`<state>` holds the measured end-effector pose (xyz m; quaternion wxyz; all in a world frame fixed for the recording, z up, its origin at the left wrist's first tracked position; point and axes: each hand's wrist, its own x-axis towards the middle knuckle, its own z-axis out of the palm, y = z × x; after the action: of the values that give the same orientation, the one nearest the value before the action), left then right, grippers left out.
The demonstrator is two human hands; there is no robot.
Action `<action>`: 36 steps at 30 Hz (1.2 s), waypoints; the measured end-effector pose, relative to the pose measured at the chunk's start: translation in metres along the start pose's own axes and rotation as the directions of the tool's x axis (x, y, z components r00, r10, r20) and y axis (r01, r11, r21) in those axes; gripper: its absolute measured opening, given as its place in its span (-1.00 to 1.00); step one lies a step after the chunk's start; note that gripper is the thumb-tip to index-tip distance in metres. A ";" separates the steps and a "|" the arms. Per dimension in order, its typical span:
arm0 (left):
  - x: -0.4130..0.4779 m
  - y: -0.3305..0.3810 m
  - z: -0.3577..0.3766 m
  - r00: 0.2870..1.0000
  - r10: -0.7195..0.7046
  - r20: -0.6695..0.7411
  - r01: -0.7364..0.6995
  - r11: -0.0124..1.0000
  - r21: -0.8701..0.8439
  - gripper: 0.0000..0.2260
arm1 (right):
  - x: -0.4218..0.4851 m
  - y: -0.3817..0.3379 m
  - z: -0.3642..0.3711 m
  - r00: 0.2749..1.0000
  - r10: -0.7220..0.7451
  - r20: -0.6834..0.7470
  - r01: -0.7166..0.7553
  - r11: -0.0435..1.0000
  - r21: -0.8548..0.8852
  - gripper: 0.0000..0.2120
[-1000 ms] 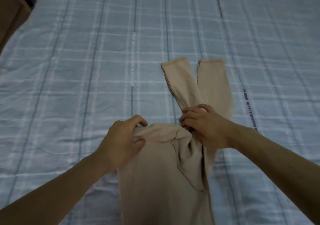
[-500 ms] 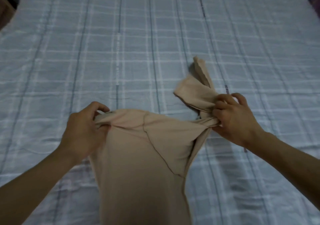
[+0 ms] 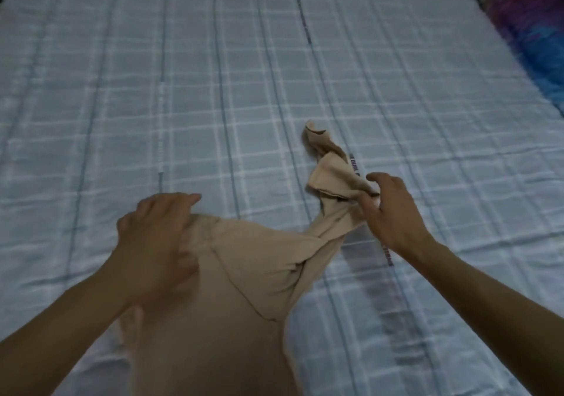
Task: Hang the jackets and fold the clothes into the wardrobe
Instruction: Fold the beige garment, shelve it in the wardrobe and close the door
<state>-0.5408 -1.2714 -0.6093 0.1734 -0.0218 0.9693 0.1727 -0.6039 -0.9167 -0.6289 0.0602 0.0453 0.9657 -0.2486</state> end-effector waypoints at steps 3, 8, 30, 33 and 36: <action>0.012 0.024 0.001 0.987 0.078 -0.138 -0.098 0.985 -0.144 -0.30 | 0.022 -0.007 0.008 0.977 0.177 0.119 -0.184 0.982 0.043 -0.24; 0.042 0.039 0.014 0.973 0.079 -0.216 -0.130 0.963 -0.234 -0.54 | 0.067 -0.015 0.025 0.978 0.174 0.113 -0.186 0.976 0.112 -0.17; 0.059 0.142 0.079 0.944 0.294 0.150 -0.258 0.941 -0.219 -0.51 | 0.056 0.024 -0.018 0.953 0.299 -0.055 -0.222 0.809 0.544 -0.73; 0.056 0.143 0.088 0.942 0.302 0.145 -0.300 0.953 -0.036 -0.62 | 0.030 0.039 -0.002 0.966 0.256 -0.039 -0.237 0.934 0.268 -0.72; 0.051 0.140 0.089 0.948 0.314 -0.055 -0.316 0.948 -0.026 -0.71 | 0.015 0.044 0.006 0.925 0.349 0.149 -0.377 0.891 0.253 -0.52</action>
<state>-0.5738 -1.1088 -0.6598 0.1190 0.1259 0.9613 0.2143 -0.6127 -0.8799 -0.6568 0.1465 0.2204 0.8916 -0.3674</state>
